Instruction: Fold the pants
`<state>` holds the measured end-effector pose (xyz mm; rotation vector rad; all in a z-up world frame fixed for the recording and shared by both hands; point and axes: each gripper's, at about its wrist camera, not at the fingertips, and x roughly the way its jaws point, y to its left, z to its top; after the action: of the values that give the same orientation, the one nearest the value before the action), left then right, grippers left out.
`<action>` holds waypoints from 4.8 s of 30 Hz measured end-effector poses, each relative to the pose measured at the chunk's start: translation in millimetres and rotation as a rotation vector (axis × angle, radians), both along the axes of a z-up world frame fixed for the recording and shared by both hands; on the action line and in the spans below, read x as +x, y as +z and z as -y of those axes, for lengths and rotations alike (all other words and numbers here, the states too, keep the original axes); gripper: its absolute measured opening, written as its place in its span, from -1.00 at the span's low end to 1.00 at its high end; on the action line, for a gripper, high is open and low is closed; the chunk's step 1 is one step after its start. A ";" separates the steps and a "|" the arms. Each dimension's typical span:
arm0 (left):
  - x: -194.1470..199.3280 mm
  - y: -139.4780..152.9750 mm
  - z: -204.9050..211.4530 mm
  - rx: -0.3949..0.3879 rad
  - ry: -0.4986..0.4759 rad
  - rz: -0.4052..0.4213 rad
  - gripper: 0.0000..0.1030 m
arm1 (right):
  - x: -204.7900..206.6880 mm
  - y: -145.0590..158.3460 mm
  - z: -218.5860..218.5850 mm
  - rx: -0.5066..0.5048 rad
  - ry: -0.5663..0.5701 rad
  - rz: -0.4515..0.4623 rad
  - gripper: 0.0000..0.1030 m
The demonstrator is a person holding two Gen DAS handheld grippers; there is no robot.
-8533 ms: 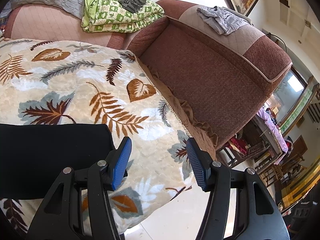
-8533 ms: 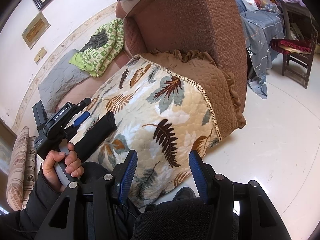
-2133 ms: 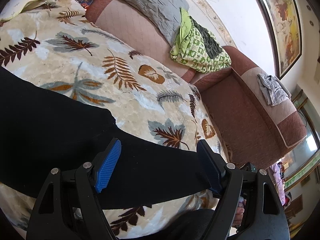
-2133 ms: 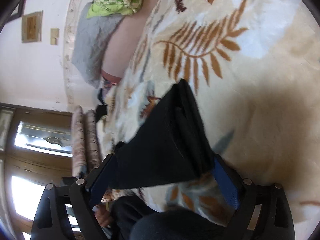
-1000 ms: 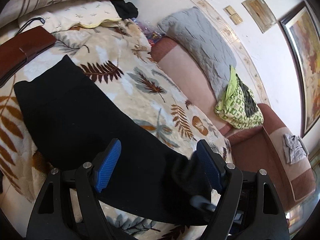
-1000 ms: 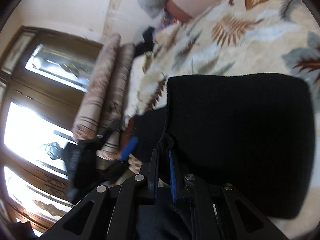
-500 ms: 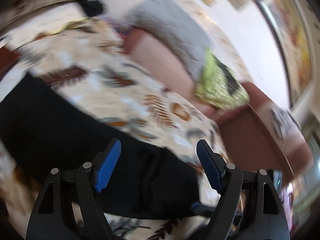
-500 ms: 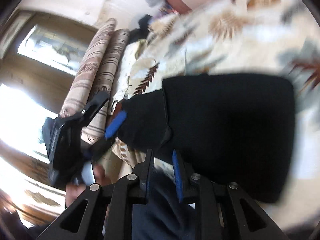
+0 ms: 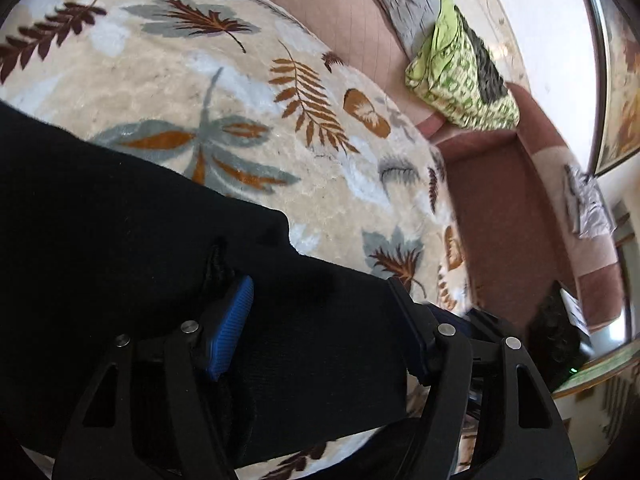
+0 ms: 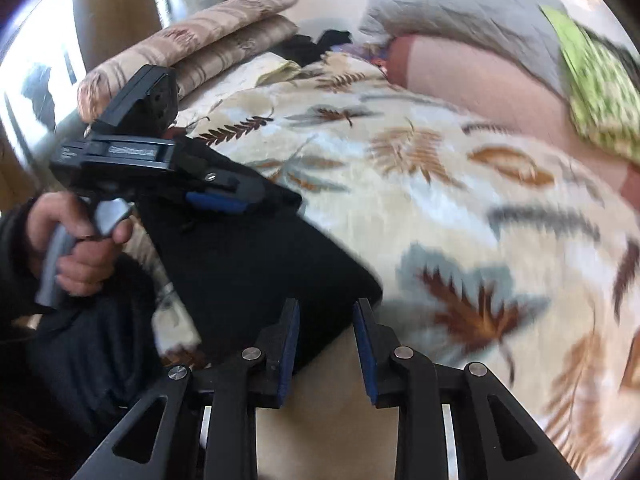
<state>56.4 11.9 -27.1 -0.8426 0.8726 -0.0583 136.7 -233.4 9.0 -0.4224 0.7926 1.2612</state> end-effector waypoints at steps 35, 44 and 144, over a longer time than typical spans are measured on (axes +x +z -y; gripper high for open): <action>-189.3 34.4 -97.3 0.035 0.395 0.150 0.53 | -33.7 11.6 51.9 0.244 -0.280 -0.388 -0.04; -198.0 -25.1 -166.2 -0.184 0.579 0.171 0.53 | -24.0 -1.5 64.8 0.240 -0.401 -0.512 -0.04; 13.9 -7.9 -26.9 -0.034 0.051 0.010 -0.22 | 41.0 -30.0 -29.9 -0.055 -0.246 -0.333 0.01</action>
<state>70.3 38.9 -35.0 -0.8955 0.8419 -0.0328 177.7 -203.4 -21.1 -0.1520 1.1282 1.0934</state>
